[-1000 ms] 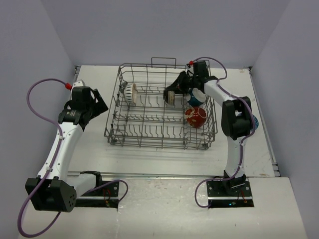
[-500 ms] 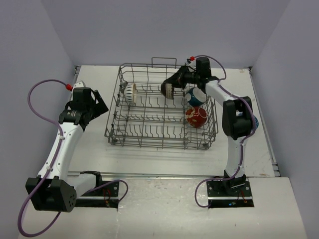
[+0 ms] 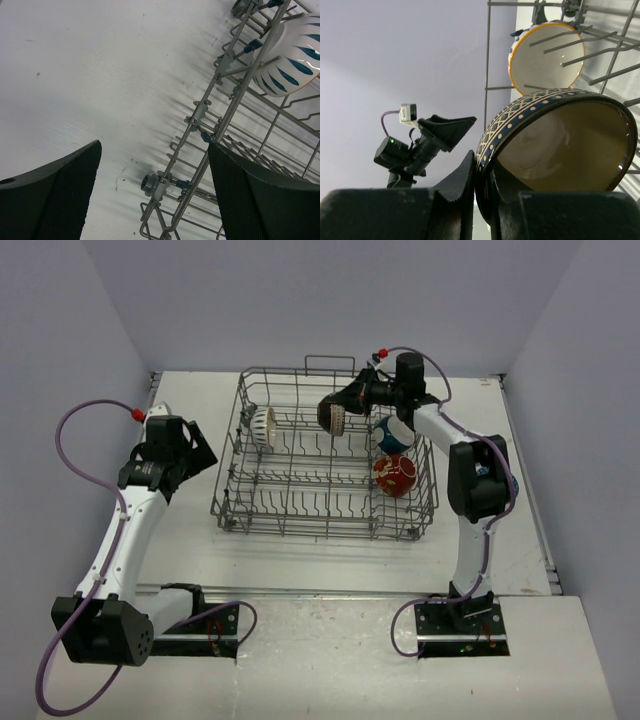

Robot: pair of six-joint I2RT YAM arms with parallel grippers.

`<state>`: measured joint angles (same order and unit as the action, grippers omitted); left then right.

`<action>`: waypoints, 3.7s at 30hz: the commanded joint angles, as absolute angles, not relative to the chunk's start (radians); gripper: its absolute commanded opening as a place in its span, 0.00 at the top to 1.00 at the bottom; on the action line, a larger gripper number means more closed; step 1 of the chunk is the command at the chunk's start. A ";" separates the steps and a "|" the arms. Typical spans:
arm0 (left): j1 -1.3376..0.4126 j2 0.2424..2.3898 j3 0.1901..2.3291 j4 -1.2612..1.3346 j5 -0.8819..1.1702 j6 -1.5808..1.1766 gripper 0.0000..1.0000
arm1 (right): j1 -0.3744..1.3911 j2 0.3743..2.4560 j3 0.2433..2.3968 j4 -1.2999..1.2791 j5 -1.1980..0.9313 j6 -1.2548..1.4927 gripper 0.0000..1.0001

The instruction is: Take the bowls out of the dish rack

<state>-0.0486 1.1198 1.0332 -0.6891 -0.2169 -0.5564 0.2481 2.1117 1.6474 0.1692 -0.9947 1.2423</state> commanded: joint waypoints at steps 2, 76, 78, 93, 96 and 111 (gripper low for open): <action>-0.055 1.112 1.040 -0.655 -0.224 -0.541 0.13 | 0.219 1.973 1.663 0.184 -1.091 1.224 1.00; -0.055 1.144 1.032 -0.641 -0.153 -0.514 0.13 | -0.181 1.871 1.496 -0.862 0.380 0.476 1.00; -0.055 1.149 1.038 -0.641 -0.156 -0.509 0.13 | -0.181 1.884 1.500 -0.861 0.380 0.476 1.00; -0.057 1.164 1.045 -0.632 -0.143 -0.515 0.13 | -0.183 1.829 1.509 -0.865 0.356 0.482 0.70; -0.057 1.157 1.035 -0.632 -0.141 -0.518 0.13 | -0.183 1.810 1.514 -0.874 0.342 0.482 0.63; -0.058 1.091 1.005 -0.643 -0.161 -0.531 0.13 | 0.062 1.457 1.690 -0.866 0.186 0.483 0.38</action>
<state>-0.0494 1.1229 1.0130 -0.6605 -0.1528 -0.5316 -0.0902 1.5772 1.5295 -0.9131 0.2943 0.4854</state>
